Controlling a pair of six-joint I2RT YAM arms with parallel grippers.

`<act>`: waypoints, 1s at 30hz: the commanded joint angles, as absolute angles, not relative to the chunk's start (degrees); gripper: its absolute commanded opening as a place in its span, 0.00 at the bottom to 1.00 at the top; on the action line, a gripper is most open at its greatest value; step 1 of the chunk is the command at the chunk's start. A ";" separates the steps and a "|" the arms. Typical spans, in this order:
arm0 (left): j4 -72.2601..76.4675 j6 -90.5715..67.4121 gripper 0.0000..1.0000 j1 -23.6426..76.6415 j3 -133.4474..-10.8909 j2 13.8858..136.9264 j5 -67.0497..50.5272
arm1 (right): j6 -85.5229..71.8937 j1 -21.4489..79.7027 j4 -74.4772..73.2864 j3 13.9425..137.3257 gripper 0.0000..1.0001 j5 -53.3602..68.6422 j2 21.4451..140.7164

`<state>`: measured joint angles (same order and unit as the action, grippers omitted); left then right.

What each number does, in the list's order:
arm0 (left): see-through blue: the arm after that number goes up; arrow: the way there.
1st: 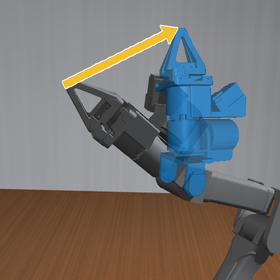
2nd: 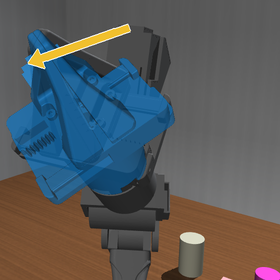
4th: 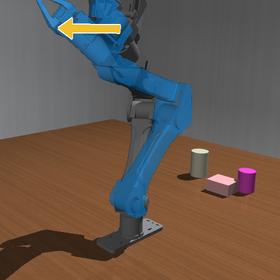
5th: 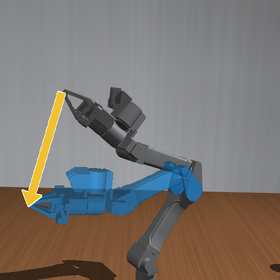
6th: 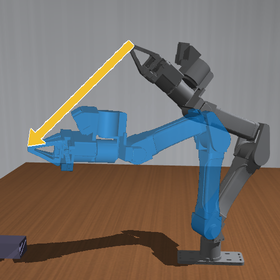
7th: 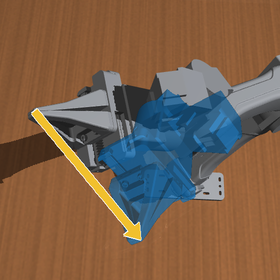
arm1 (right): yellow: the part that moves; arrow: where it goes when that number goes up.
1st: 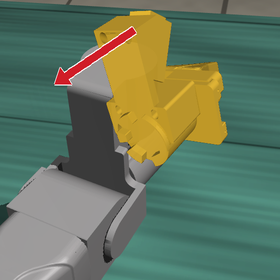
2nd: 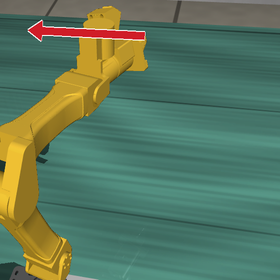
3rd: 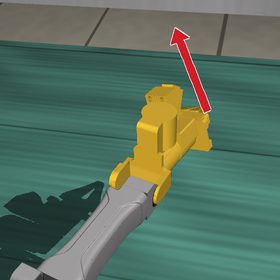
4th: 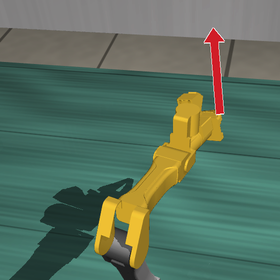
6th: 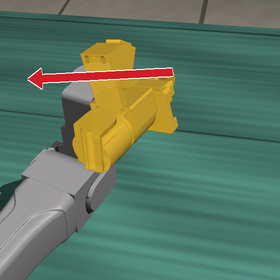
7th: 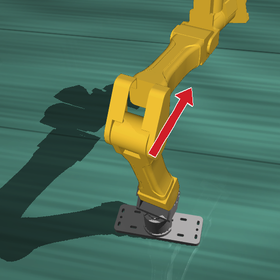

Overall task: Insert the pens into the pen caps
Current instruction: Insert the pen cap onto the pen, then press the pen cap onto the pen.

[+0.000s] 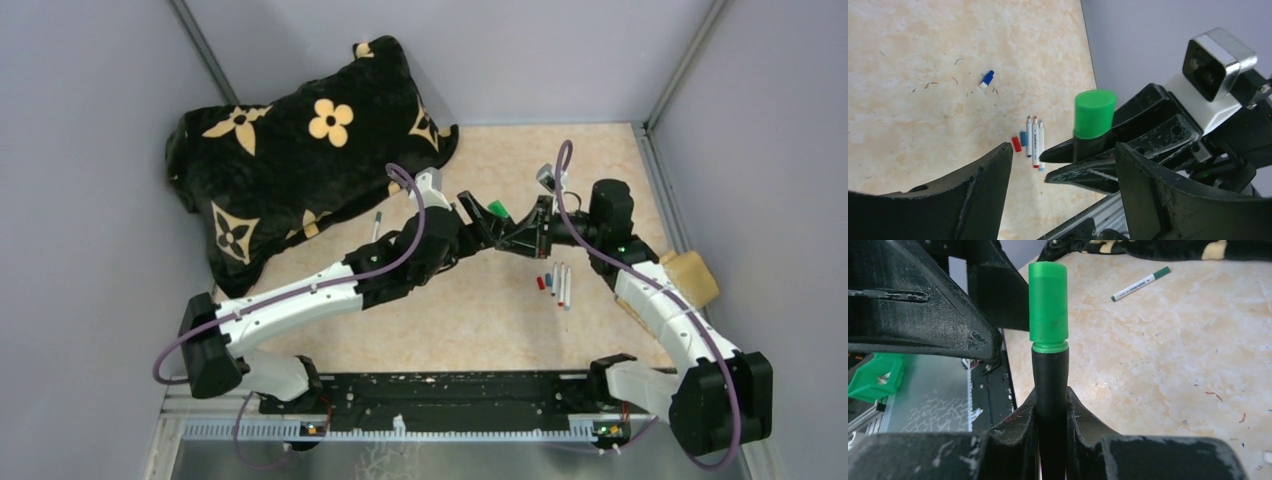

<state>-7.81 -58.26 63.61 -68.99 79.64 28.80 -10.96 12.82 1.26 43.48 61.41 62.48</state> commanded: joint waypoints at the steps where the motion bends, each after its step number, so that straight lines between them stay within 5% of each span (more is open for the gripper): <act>1: -5.57 -50.51 0.84 63.90 -64.11 73.29 25.03 | -9.07 11.77 3.49 43.66 0.00 68.70 60.55; 5: 3.50 -40.84 0.99 63.90 -59.34 67.01 20.46 | -7.40 11.05 2.70 43.52 0.00 71.00 60.38; 15: 26.52 -18.99 0.98 62.70 -45.66 56.09 8.06 | -5.56 10.24 2.85 42.24 0.00 79.62 58.89; 25: 37.57 -32.63 0.98 46.37 -45.94 63.52 -26.02 | -5.08 10.20 3.51 40.54 0.00 85.06 57.74; 30: 41.30 -35.14 0.84 46.07 -48.66 69.63 -32.53 | -5.42 10.19 3.80 40.45 0.00 85.40 58.00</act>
